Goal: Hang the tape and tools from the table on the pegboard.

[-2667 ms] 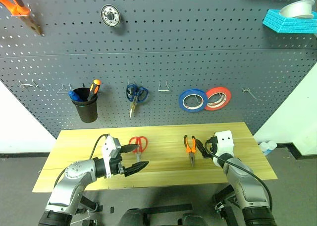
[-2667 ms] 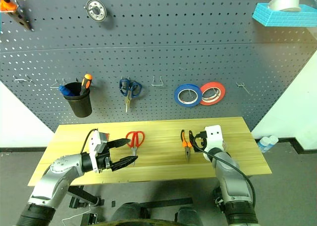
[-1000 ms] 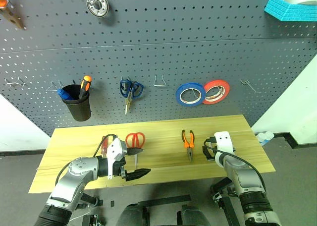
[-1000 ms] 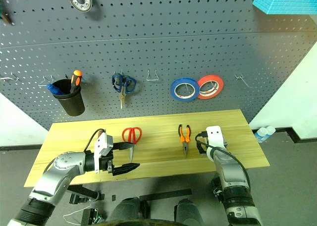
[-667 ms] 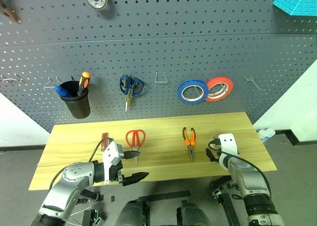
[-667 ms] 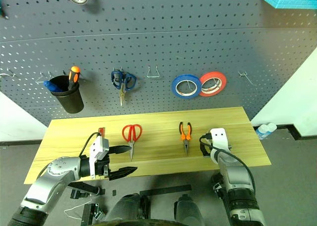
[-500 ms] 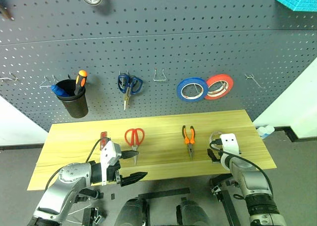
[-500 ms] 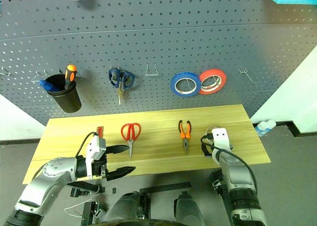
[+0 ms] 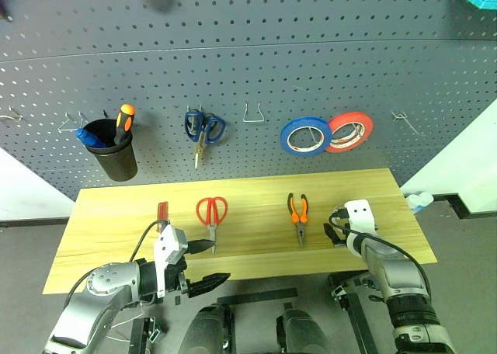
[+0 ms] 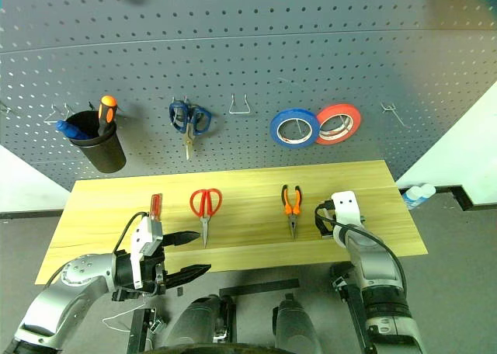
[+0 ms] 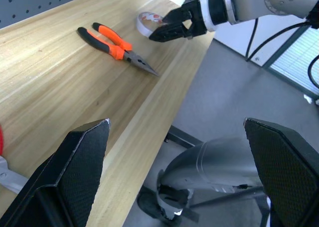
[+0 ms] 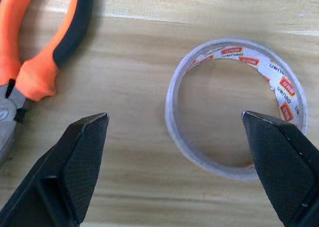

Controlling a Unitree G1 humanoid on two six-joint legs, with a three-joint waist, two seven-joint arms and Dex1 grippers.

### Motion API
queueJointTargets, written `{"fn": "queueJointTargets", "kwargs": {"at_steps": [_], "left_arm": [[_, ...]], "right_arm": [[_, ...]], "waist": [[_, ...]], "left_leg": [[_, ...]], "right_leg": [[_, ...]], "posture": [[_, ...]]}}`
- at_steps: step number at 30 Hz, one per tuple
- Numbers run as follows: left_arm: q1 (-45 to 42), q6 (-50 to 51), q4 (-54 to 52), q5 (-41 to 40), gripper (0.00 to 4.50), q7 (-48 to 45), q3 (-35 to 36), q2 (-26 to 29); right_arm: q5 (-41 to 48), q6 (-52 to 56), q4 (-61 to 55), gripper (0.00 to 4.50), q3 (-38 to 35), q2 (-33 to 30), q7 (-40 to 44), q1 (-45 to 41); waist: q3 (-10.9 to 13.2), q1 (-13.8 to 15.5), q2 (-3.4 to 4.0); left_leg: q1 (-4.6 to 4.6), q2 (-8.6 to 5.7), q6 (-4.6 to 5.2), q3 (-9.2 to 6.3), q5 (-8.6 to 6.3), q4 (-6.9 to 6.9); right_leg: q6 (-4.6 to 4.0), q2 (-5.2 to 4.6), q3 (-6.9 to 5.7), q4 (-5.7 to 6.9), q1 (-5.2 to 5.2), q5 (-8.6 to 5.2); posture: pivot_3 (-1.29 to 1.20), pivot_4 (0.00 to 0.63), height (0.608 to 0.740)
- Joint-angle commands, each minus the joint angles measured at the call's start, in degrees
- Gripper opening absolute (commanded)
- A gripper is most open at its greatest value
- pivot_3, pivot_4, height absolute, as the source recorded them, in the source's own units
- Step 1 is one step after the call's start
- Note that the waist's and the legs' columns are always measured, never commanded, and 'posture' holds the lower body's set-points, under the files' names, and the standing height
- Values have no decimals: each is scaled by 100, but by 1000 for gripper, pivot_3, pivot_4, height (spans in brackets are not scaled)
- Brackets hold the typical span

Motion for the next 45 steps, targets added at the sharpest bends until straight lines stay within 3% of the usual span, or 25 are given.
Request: {"fn": "queueJointTargets", "kwargs": {"at_steps": [1, 19, 24, 34, 45], "left_arm": [[88, 30, -295, -132, 4500, 40, 91, 39], [517, 286, -859, -339, 4500, 233, 152, 108], [523, 296, -884, -342, 4500, 282, 141, 89], [492, 281, -856, -344, 4500, 356, 152, 66], [269, 196, -592, -270, 4500, 351, 83, -24]], "right_arm": [[-40, -61, 141, 4475, 7, -88, 35, -99], [-125, -276, 1098, 4475, 150, -118, 344, -491], [-133, -371, 1220, 3369, 133, -120, 341, -579], [-128, -435, 1297, 138, 138, -160, 359, -618], [-46, -218, 724, 65, 65, -247, 405, -458]], "waist": [[15, 0, -2], [158, -10, -47], [175, 0, -44], [191, 10, -44], [191, 14, -44]], "left_leg": [[-3, 0, 0, 0, 0, 0], [-9, 0, 0, -2, 0, 4], [-9, 1, 0, -2, 0, 3], [-10, 0, 0, -2, 0, 2], [-13, 0, 0, -2, 0, 0]], "right_leg": [[0, 0, 0, 0, -4, 0], [0, -3, -6, 0, -8, 0], [0, -5, -8, 0, -8, 0], [0, -8, -13, -2, -8, 0], [0, -8, -15, -2, -11, 0]], "posture": [[124, 199, 740], [138, 233, 740], [142, 231, 740], [144, 226, 740], [130, 201, 740]]}}
